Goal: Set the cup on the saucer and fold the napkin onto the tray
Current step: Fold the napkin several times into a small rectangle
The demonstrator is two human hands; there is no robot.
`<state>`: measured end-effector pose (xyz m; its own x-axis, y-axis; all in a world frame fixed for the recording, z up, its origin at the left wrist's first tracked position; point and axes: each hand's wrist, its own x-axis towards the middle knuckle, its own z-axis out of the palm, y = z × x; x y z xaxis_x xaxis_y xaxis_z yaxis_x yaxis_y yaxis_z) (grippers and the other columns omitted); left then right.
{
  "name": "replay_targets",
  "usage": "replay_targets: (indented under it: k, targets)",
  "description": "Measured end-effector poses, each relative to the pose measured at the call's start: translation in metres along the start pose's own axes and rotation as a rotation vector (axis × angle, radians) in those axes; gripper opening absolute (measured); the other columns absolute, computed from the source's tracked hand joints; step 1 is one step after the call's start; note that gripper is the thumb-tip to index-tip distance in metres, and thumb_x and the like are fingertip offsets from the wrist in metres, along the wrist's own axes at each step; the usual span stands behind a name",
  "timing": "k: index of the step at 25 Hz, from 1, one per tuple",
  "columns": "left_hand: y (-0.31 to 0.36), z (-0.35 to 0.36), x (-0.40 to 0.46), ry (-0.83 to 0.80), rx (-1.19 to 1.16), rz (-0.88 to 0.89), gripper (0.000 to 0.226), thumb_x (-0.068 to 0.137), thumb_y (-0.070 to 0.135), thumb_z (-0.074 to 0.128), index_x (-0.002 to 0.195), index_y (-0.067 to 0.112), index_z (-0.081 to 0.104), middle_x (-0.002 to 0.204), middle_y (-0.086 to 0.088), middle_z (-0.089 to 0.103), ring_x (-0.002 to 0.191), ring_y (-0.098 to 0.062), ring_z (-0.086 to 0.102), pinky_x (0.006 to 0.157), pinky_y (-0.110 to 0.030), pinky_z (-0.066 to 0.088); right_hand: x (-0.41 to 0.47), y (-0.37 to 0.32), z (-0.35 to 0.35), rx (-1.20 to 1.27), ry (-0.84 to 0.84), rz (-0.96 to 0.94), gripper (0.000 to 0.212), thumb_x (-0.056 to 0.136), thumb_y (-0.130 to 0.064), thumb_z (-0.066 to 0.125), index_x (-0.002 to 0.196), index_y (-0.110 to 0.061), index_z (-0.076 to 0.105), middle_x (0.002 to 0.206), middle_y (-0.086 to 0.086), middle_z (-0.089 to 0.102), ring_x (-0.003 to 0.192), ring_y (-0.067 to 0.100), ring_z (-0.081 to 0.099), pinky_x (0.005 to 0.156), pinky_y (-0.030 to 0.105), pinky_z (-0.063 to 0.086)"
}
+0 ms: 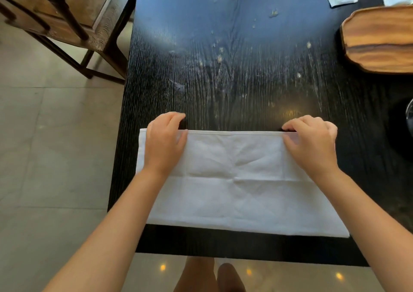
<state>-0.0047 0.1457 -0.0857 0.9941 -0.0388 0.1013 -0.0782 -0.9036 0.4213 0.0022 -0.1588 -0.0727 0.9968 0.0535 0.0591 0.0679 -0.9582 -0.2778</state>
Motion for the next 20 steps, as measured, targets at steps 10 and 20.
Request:
replay_targets:
  k: [10, 20]
  targets:
    - [0.065, 0.062, -0.047, -0.204, 0.238, 0.181, 0.055, 0.093, 0.037, 0.026, 0.144, 0.018, 0.029, 0.152, -0.003, 0.031, 0.140, -0.018, 0.025, 0.109, -0.053, 0.012, -0.047, -0.062, 0.057, -0.135, -0.146, -0.167, 0.054, 0.091, -0.034, 0.028, 0.142, -0.017, 0.031, 0.151, 0.008, 0.031, 0.140, 0.022, 0.024, 0.110, 0.048, 0.012]
    - [0.017, 0.038, -0.049, -0.220, 0.224, 0.082, 0.062, 0.089, 0.049, 0.028, 0.146, 0.029, 0.017, 0.157, 0.000, 0.014, 0.144, -0.016, 0.007, 0.113, -0.046, 0.006, -0.049, 0.018, 0.023, -0.193, -0.177, 0.060, 0.066, 0.087, -0.048, 0.018, 0.147, -0.019, 0.013, 0.157, 0.009, 0.012, 0.144, 0.023, 0.004, 0.115, 0.048, 0.008]
